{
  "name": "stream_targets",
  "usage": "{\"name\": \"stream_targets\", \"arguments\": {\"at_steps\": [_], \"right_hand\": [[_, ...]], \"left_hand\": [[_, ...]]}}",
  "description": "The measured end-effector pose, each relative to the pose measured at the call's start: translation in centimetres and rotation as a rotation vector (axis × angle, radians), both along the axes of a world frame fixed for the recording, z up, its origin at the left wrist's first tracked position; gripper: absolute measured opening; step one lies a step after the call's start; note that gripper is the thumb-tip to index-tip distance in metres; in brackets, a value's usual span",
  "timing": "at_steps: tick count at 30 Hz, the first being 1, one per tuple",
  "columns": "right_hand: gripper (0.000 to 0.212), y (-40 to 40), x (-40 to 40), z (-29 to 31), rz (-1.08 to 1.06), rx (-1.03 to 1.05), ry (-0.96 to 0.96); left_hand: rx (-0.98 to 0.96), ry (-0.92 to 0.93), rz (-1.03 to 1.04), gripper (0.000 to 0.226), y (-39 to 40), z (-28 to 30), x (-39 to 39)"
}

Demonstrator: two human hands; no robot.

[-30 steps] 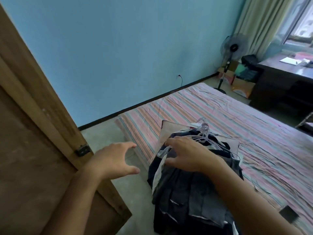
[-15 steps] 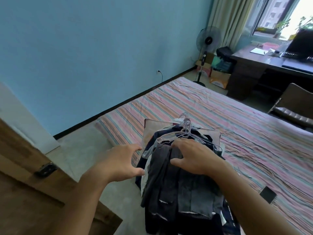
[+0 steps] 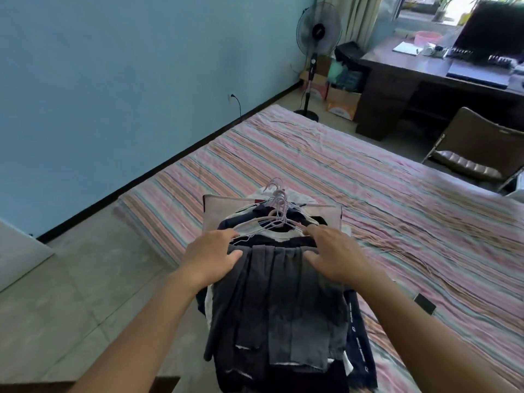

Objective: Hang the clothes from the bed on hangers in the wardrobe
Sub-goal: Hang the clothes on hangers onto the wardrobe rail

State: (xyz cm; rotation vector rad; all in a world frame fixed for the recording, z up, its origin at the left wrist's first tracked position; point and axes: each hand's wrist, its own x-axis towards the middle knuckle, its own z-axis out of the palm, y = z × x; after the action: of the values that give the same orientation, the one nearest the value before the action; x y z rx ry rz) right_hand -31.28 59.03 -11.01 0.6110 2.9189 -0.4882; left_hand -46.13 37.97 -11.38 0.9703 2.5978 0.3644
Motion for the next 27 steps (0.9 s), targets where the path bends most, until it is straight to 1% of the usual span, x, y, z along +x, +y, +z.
{"name": "stream_targets", "arguments": {"at_steps": [3,8,13,20,25,27], "right_hand": [[0.032,3.3,-0.8,-2.5,-0.035,-0.026,-0.029],[0.027,8.9,-3.7,-7.5,-0.047,-0.043,-0.073],[0.033,13.2,-6.6,-12.8,-0.085,-0.042,-0.106],[0.033,17.0,-10.2,-21.2,-0.089,-0.051,-0.177],[0.047,18.5,-11.9,-26.0,-0.139,-0.086,-0.229],[0.048,18.9,-12.2,-27.5,-0.157,-0.096,-0.243]], "left_hand": [[-0.017,-0.05,0.02,0.045,3.4,-2.9,-1.8],[-0.084,-0.097,0.047,0.047,9.3,-8.9,-5.4],[-0.166,-0.102,0.035,0.045,13.3,-15.2,-9.0],[-0.266,-0.049,0.016,0.037,16.6,-23.3,-13.1],[-0.356,-0.123,-0.015,0.047,17.5,-27.5,-14.2],[-0.338,-0.106,0.023,0.043,17.7,-28.7,-14.5]]}}
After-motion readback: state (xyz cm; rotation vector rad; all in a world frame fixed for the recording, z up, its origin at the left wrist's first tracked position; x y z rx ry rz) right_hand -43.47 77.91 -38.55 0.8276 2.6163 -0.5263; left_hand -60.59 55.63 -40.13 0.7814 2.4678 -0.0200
